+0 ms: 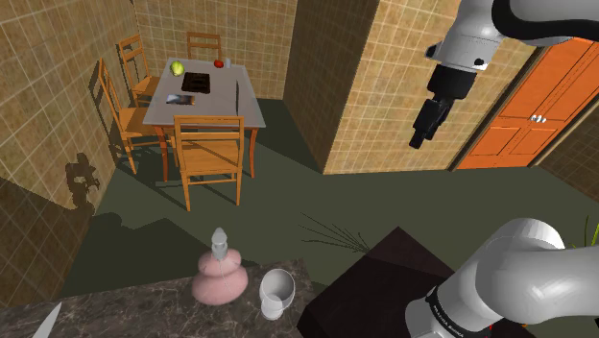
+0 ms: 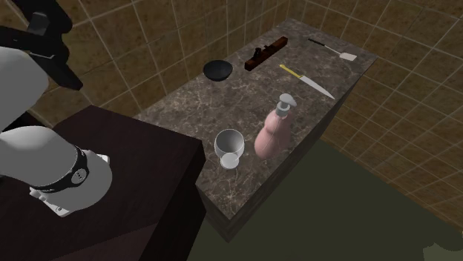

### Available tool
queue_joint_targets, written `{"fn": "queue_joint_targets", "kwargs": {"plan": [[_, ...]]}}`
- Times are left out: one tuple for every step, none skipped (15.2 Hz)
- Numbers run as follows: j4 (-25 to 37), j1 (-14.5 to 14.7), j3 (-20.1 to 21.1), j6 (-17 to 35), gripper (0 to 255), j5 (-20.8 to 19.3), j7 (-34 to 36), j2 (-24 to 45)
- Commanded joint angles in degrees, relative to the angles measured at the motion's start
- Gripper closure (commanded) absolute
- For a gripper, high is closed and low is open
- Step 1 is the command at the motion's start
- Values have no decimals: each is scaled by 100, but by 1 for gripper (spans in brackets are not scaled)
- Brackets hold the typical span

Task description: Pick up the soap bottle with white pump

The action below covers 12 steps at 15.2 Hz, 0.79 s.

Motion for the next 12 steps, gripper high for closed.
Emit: {"fn": "queue_joint_targets", "kwargs": {"plan": [[0,0,0,0,0,0,0,0],[-77,39,98,135,0,73,94,54],[-148,79,197,272,0,144,187,115],[-212,120,295,410,0,214,278,184],[-269,162,394,550,0,283,369,261],[-319,203,493,690,0,349,458,345],[-362,244,592,832,0,414,547,437],[-398,285,690,975,0,476,635,536],[-426,326,789,1119,0,535,722,643],[-447,367,886,1263,0,591,809,758],[-461,405,985,1407,0,644,895,879],[-468,443,1083,1551,0,693,981,1008]]}}
